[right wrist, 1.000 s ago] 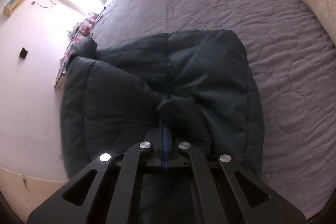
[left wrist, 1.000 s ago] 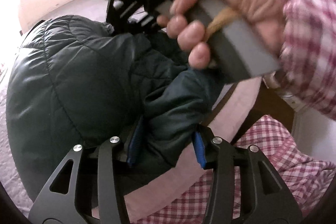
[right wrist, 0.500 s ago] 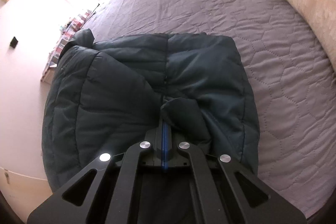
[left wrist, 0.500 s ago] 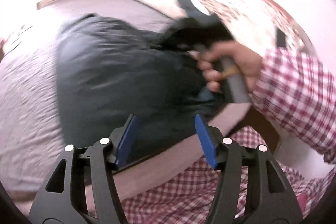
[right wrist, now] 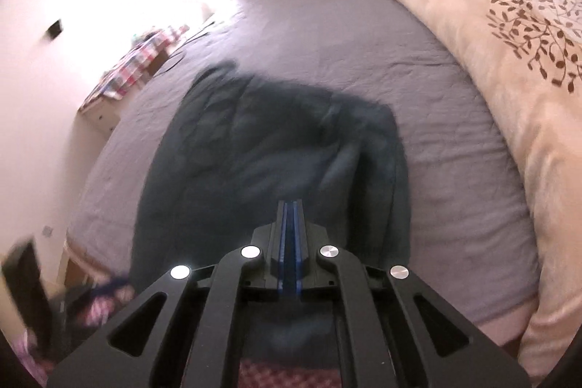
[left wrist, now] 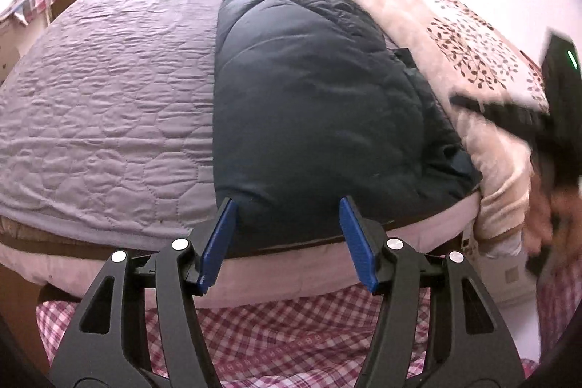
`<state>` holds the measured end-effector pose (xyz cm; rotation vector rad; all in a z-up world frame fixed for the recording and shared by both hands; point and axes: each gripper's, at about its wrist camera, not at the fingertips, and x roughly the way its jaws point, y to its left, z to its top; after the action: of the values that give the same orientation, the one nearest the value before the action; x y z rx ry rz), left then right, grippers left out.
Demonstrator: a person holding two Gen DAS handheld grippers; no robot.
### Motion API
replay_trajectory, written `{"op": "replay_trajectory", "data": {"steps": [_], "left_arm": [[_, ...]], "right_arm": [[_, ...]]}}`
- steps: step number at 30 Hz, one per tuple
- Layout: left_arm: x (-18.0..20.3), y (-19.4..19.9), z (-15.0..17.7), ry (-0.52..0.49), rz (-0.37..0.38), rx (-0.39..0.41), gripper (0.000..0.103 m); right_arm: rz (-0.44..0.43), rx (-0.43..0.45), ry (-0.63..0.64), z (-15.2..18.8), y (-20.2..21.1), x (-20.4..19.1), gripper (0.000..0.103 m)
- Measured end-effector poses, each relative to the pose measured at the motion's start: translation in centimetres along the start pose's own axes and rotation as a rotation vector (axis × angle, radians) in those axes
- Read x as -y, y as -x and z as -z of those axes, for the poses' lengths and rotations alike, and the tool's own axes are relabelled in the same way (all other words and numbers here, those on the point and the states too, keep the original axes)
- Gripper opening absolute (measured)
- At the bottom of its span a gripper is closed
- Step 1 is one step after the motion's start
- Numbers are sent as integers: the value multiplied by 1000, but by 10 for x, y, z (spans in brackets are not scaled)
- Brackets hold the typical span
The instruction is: Fold large clothes
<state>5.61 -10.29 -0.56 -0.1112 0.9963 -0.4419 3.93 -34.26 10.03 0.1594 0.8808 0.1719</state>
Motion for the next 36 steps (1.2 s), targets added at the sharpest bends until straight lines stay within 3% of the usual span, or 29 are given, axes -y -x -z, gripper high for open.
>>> {"op": "replay_trajectory", "data": {"steps": [5, 8, 14, 21, 36], "left_arm": [[-4, 6, 3, 14, -15, 2, 58], [-3, 9, 7, 14, -15, 9, 58], [0, 19, 16, 7, -14, 28, 59], [-2, 29, 29, 10, -36, 20, 67], [-3, 34, 45, 21, -139, -23, 67]], "right_arm": [[53, -102, 4, 61, -22, 3, 4], [53, -142, -56, 79, -37, 17, 2], [80, -142, -39, 85, -50, 15, 0], [105, -112, -24, 93, -59, 11, 0], [157, -52, 46, 104, -60, -6, 0]]}}
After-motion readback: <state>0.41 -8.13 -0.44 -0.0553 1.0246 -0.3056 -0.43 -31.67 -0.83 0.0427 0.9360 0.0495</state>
